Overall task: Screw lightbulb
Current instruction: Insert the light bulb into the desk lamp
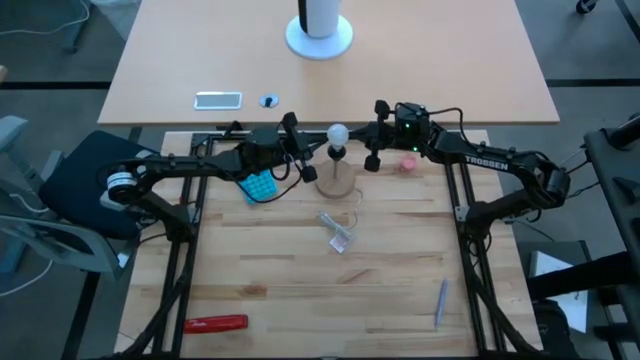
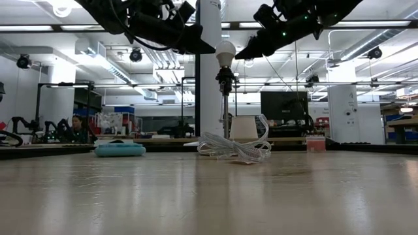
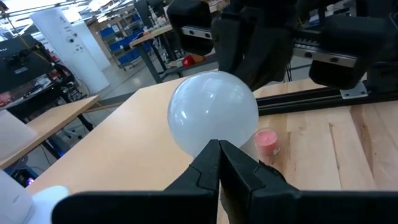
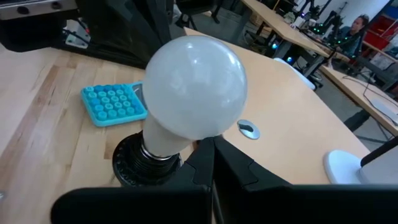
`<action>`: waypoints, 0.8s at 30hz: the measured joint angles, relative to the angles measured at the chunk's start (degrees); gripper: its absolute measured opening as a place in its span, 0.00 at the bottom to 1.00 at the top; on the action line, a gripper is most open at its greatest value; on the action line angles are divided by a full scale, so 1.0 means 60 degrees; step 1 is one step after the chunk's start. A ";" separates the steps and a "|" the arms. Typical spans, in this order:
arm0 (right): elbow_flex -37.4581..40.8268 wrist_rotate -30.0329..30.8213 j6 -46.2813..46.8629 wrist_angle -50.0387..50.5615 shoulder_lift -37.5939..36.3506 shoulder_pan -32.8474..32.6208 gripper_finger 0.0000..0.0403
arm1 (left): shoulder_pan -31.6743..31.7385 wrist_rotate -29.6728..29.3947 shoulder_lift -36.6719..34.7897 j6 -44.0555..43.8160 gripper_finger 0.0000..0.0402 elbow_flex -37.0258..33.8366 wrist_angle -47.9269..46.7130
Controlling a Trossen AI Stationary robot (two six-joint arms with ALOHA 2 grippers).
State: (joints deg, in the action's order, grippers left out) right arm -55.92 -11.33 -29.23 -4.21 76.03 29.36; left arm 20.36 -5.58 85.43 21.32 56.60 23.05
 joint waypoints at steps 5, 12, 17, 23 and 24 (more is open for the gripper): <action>0.0004 -0.0193 0.0000 0.0089 -0.0063 -0.0004 0.00 | 0.0005 -0.0023 0.0004 -0.0001 0.00 0.0000 -0.0025; 0.0004 0.0211 -0.0195 0.0420 -0.0312 -0.0025 0.00 | -0.0002 0.0023 0.0013 -0.0007 0.00 0.0000 -0.0256; 0.0004 0.0543 -0.0236 0.0656 -0.0489 0.0026 0.00 | -0.0022 0.0054 -0.0214 -0.0153 0.00 -0.0011 -0.0521; 0.0004 0.0589 -0.0096 0.0361 -0.0397 0.0051 0.00 | -0.0045 0.0040 -0.0395 -0.0182 0.00 -0.0011 -0.0605; 0.0004 0.0583 -0.0044 0.0347 -0.0368 0.0051 0.00 | -0.0051 0.0043 -0.0408 -0.0182 0.00 -0.0011 -0.0554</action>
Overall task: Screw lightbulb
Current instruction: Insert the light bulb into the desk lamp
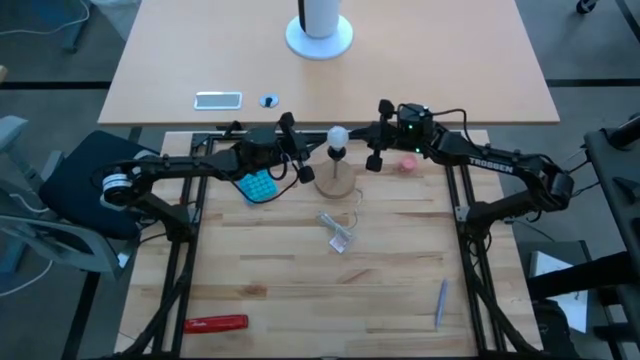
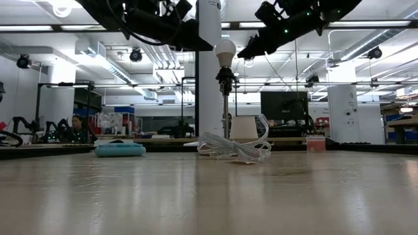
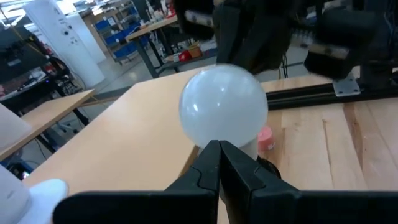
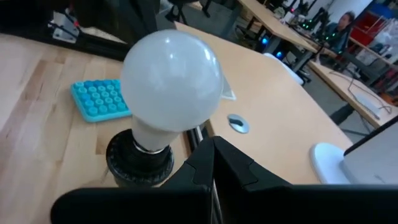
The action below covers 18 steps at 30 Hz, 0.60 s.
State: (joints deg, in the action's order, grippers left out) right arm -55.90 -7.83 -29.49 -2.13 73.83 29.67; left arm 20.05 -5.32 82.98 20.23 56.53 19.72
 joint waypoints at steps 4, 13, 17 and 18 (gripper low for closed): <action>0.0000 -0.0275 0.0083 -0.0148 0.0025 -0.0006 0.00 | -0.0013 0.0058 0.0001 -0.0002 0.00 0.0000 0.0080; 0.0000 -0.0336 0.0146 -0.0206 0.0025 -0.0074 0.00 | -0.0033 0.0295 0.0022 -0.0047 0.00 0.0000 0.0278; 0.0000 -0.0715 0.0148 -0.0253 0.0025 -0.0108 0.00 | -0.0033 0.0295 0.0022 -0.0083 0.00 0.0000 0.0278; 0.0000 -0.0730 0.0150 -0.0257 0.0025 -0.0113 0.00 | -0.0033 0.0295 0.0022 -0.0111 0.00 0.0000 0.0282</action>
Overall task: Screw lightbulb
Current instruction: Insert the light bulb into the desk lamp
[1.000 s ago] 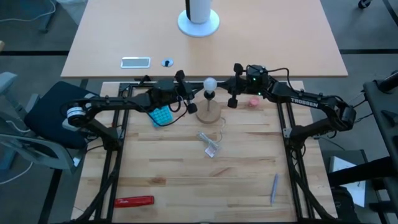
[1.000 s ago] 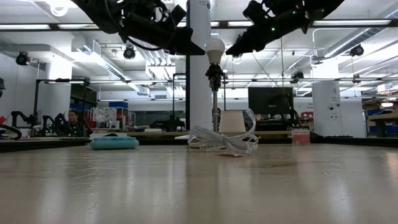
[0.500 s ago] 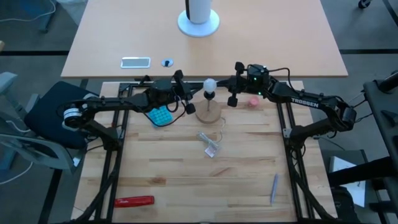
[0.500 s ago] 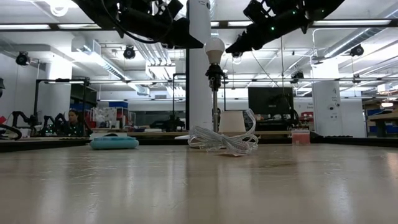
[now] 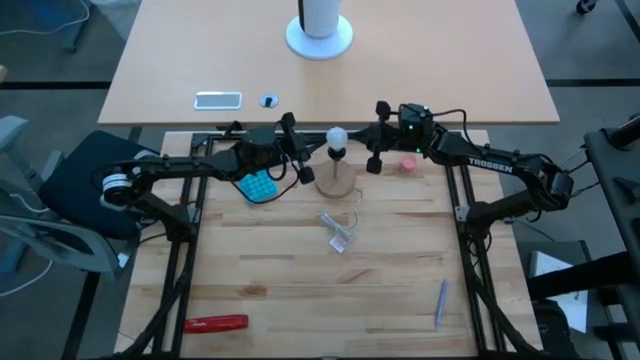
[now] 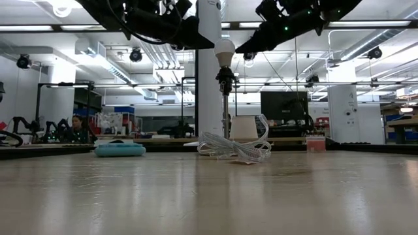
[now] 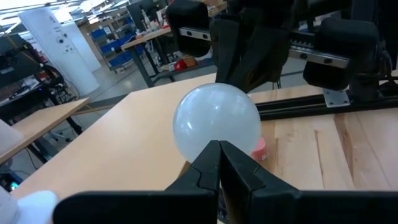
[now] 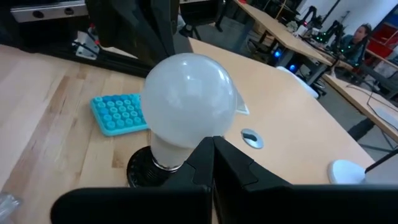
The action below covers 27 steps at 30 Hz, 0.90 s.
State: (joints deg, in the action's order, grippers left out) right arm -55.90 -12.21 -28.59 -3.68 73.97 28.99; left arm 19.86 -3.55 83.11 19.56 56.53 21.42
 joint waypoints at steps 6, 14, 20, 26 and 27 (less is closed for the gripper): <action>0.0000 -0.0011 0.0006 0.0006 0.0000 0.0000 0.00 | 0.0001 -0.0004 0.0086 -0.0088 0.00 0.0000 0.0086; 0.0000 0.0037 0.0010 0.0081 0.0000 0.0009 0.00 | 0.0018 -0.0011 0.0306 0.0036 0.00 0.0004 0.0614; 0.0000 -0.0005 -0.0039 0.0147 -0.0004 0.0009 0.00 | 0.0022 -0.0092 0.0307 0.0063 0.00 0.0004 0.0614; 0.0000 -0.0109 -0.0085 0.0236 -0.0017 -0.0002 0.00 | 0.0091 -0.0520 0.0328 0.0070 0.00 0.0004 0.0607; 0.0000 -0.0125 -0.0085 0.0242 -0.0018 -0.0004 0.00 | 0.0091 -0.0543 0.0328 0.0067 0.00 0.0004 0.0604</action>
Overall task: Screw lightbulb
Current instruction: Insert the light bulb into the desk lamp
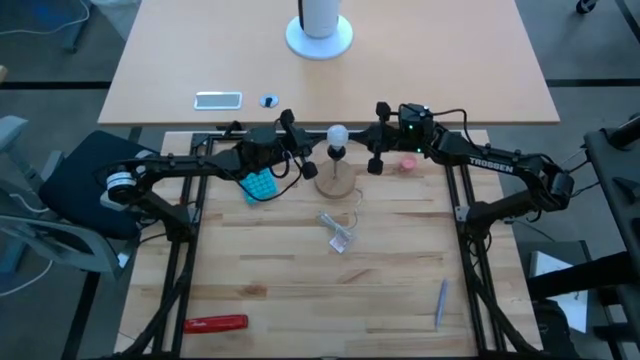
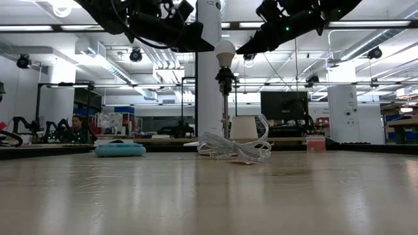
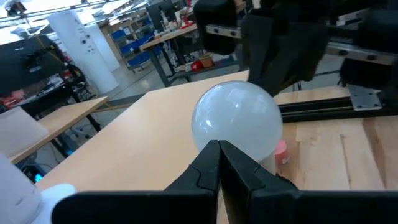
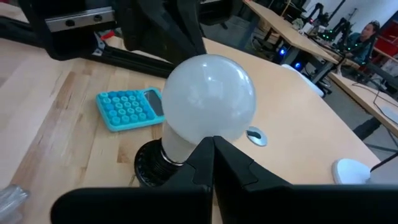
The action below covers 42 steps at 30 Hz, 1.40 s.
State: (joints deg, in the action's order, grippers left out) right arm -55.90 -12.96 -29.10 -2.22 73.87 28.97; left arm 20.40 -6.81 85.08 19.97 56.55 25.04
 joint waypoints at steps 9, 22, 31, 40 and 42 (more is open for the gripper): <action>0.0000 0.0779 0.0007 0.0308 -0.0107 -0.0001 0.00 | -0.0072 -0.0001 -0.0327 -0.0229 0.00 -0.0004 -0.0705; 0.0000 0.0129 0.0141 -0.0032 -0.0109 0.0000 0.00 | -0.0106 0.0938 -0.0142 -0.0426 0.00 0.0000 -0.0369; -0.0004 0.0071 -0.0062 0.0126 -0.0106 -0.0124 0.00 | -0.0016 0.0459 -0.0149 -0.0418 0.00 0.0000 -0.0509; -0.0011 0.1254 -0.0095 0.0399 -0.0299 -0.0077 0.00 | -0.0038 0.0469 -0.0467 -0.0420 0.00 0.0000 -0.1034; -0.0011 0.1252 -0.0095 0.0317 -0.0275 -0.0076 0.00 | -0.0039 0.0473 -0.0456 -0.0419 0.00 0.0000 -0.1080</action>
State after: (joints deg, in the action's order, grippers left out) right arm -55.96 -5.44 -29.67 -0.32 72.22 28.51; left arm 20.17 -3.97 82.34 17.45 56.55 18.56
